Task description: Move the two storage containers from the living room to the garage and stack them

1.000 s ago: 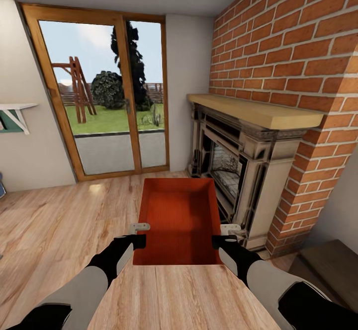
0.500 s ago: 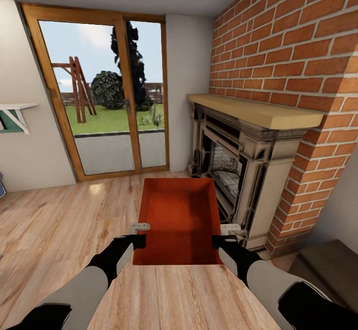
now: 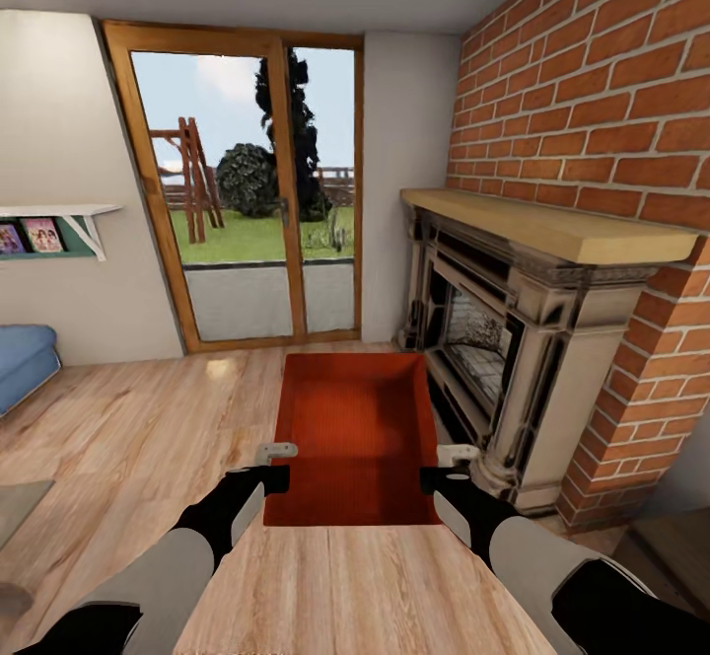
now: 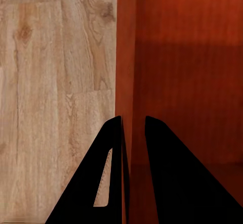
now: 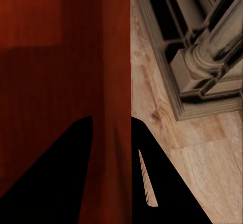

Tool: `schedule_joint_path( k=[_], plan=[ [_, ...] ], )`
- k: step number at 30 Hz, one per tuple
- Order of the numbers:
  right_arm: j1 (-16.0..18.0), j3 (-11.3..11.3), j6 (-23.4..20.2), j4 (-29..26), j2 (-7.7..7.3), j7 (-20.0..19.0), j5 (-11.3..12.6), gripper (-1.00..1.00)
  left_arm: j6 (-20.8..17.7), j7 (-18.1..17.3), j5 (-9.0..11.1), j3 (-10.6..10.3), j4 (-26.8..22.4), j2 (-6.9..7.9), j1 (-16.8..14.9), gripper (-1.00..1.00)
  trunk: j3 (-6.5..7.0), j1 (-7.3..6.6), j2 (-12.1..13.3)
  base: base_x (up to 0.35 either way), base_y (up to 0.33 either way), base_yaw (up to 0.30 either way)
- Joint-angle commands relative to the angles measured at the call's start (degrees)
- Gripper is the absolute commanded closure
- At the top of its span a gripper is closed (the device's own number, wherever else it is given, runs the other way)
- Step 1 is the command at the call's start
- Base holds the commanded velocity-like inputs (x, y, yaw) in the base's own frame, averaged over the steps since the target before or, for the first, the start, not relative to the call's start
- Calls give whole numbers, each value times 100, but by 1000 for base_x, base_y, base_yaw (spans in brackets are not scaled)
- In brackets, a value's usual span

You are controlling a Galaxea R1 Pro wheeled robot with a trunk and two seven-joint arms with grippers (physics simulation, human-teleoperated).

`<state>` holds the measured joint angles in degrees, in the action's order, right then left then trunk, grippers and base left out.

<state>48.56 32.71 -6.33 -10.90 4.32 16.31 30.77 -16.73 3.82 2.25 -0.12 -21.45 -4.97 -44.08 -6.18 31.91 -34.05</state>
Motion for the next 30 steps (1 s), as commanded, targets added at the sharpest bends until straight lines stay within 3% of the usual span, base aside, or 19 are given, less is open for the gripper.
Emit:
schedule_joint_path(
  k=[1,30],
  plan=[
    [4,104,-3,-44,-2,-111,-32,100,-32,49,83,29,10,-3,-4,100,-7,2,-10,0,0,291],
    [4,95,0,-44,-2,-111,-33,100,-31,40,92,25,10,-10,-4,100,97,2,-10,0,0,291]
  ],
)
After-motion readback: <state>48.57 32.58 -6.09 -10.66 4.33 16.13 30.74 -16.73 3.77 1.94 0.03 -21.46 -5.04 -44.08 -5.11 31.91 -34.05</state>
